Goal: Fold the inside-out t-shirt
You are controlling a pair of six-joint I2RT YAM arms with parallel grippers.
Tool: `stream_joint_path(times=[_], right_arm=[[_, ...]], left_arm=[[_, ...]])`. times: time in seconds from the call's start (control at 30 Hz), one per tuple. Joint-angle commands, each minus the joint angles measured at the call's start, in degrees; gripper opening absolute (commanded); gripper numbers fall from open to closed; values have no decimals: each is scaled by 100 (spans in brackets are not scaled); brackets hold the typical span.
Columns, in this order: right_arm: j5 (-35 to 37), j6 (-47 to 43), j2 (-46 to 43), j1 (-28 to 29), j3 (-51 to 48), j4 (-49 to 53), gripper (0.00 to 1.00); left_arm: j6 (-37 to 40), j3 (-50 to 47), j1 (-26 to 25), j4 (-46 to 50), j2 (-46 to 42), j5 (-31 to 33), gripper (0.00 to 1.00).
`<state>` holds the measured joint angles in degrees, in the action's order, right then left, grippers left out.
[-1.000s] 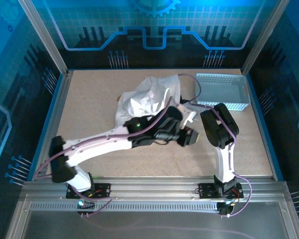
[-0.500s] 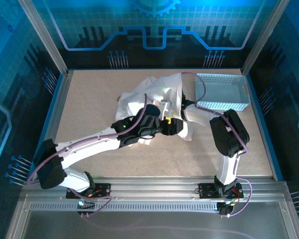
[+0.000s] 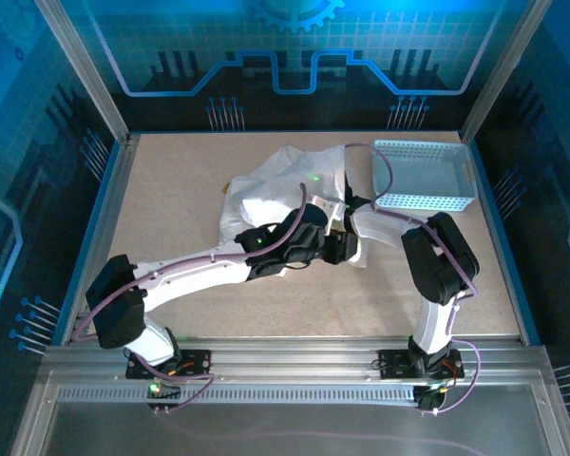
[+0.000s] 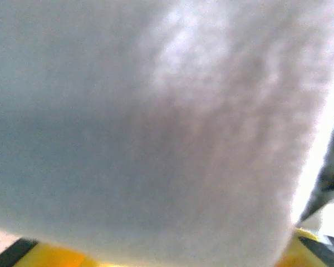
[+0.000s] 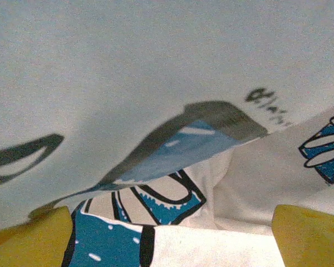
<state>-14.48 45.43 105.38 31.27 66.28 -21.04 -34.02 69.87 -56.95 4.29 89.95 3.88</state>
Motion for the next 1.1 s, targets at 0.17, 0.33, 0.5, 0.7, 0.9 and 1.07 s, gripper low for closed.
stream_joint_path(times=[0.17,0.33,0.5,0.7,0.9,1.07], right_arm=[[414,-504,-343,-118,-228,118,94],[333,-653,-290,-183,-406,-127,94],[124,-784,-54,-175,-488,-277,94],[-712,-790,615,-46,-553,-1077,93],[-958,-847,1294,325,-91,-1260,93],[-829,-707,1493,442,319,-1072,94]], left_arm=[[-129,-1,245,510,-513,831,0],[66,182,187,717,-777,647,0],[297,651,114,884,-823,-58,0],[921,1774,-460,1055,-488,-887,0],[1037,2887,-942,1073,250,-1576,0],[950,3352,-1049,1171,741,-1777,0]])
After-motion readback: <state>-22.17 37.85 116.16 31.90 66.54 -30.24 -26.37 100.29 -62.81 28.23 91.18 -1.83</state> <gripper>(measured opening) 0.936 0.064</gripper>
